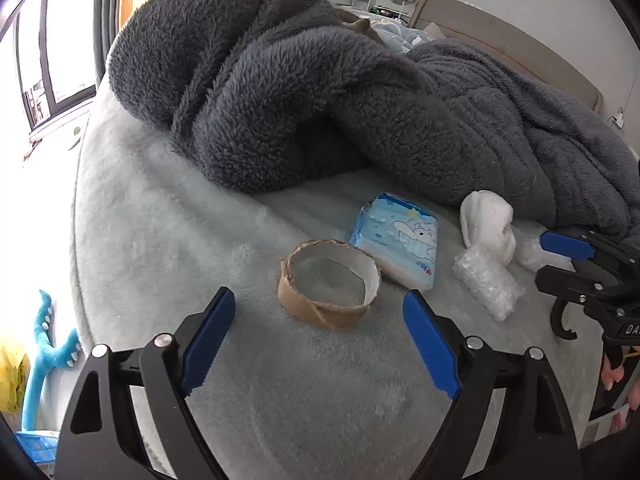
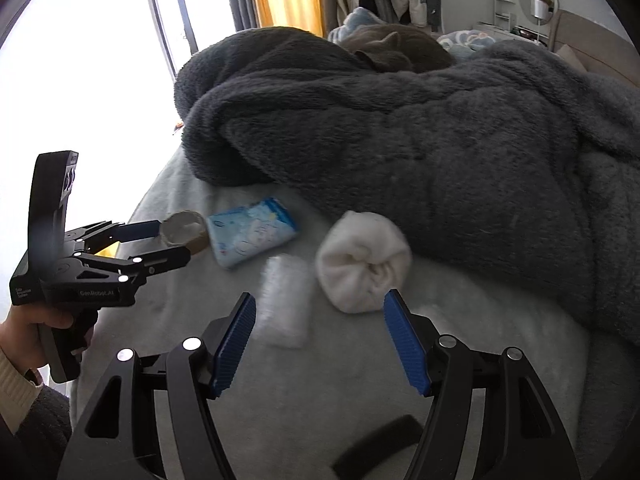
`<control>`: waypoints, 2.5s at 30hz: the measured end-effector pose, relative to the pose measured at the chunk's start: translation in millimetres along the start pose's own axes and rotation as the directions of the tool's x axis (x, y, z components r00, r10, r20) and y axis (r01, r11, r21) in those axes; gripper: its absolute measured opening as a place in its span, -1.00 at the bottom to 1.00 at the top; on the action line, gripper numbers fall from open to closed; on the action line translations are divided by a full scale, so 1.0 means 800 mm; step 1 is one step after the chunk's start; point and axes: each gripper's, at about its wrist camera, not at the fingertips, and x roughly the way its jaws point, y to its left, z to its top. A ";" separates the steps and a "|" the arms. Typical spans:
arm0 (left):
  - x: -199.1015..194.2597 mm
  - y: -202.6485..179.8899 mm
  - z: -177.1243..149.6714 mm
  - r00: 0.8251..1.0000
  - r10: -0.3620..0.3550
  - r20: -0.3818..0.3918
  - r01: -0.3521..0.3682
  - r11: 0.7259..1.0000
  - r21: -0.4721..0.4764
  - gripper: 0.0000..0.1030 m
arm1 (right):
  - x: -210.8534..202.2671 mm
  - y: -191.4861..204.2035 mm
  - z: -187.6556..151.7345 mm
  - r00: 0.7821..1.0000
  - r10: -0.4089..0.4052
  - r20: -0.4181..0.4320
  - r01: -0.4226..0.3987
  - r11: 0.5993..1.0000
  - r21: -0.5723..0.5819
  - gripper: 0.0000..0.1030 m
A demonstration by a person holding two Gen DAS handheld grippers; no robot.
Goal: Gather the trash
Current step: 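Grasp the brown tape core with the left tool while the right tool grasps a bubble-wrap roll, then carry the tape core and bubble-wrap roll with both tools over the teal bin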
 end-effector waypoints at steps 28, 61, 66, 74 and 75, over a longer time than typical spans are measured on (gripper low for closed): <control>-0.011 -0.007 0.006 0.998 -0.008 0.054 0.010 0.999 -0.040 0.07 | 0.011 -0.083 -0.023 0.986 -0.155 -0.054 0.158 0.986 0.059 0.37; -0.147 0.040 -0.086 0.995 0.086 0.046 -0.081 0.992 -0.096 0.07 | -0.073 -0.005 -0.026 0.986 -0.108 0.124 0.085 0.980 0.178 -0.46; -0.162 0.062 -0.109 0.992 0.122 0.016 -0.119 0.984 -0.131 0.07 | -0.073 0.062 -0.028 0.990 -0.014 0.142 -0.006 0.990 0.138 -0.46; -0.180 0.098 -0.140 0.988 0.153 -0.032 -0.156 0.975 -0.159 0.07 | -0.064 0.152 -0.027 0.985 0.109 0.136 -0.116 0.992 0.046 -0.46; -0.181 0.102 -0.142 0.987 0.155 -0.037 -0.159 0.974 -0.160 0.07 | -0.061 0.162 -0.026 0.984 0.120 0.134 -0.125 0.992 0.033 -0.46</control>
